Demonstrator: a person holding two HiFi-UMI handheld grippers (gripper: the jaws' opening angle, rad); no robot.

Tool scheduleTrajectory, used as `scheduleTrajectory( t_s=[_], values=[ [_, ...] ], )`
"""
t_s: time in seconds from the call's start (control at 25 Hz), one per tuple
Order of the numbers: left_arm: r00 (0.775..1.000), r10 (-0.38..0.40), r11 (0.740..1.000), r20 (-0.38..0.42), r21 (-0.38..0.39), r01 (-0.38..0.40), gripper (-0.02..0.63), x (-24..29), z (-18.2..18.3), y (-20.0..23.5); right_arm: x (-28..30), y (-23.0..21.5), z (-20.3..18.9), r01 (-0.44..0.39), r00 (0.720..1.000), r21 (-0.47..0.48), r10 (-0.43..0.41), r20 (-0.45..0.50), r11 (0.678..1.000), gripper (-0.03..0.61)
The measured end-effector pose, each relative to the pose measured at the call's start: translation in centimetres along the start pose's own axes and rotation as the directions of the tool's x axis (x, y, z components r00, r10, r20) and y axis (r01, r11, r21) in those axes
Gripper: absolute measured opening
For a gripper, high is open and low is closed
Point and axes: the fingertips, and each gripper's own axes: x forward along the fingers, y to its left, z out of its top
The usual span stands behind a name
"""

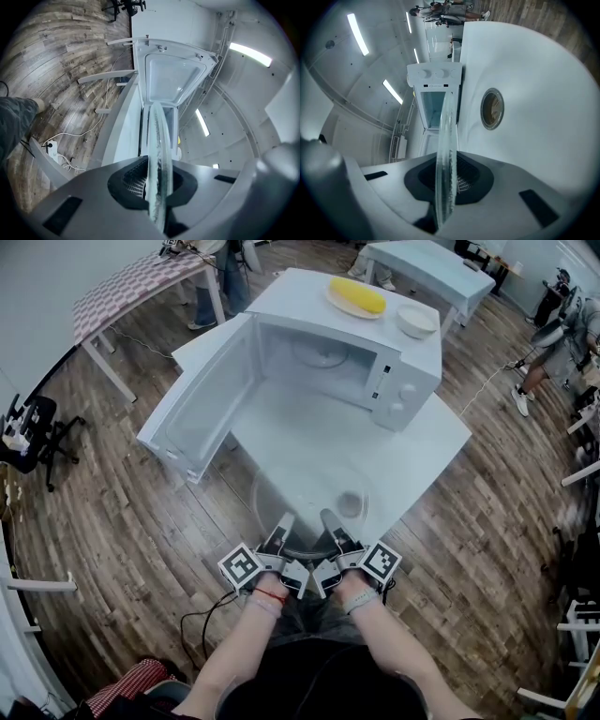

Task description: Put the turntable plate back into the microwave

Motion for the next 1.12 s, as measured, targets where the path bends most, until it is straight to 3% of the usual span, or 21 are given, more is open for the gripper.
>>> scheduleTrajectory(
  t_s=[0.6, 1.12],
  values=[
    [0.999, -0.001, 1.000, -0.041, -0.010, 0.000, 0.031, 2.7, 0.3, 0.1, 1.3, 0.2, 2.1, -0.001, 0.999, -0.006, 0.001, 0.039, 1.000, 0.041],
    [0.998, 0.000, 1.000, -0.055, -0.014, -0.001, 0.031, 6.0, 3.0, -0.1, 5.2, 0.2, 3.4, -0.009, 0.999, 0.011, 0.009, 0.050, 1.000, 0.041]
  ],
)
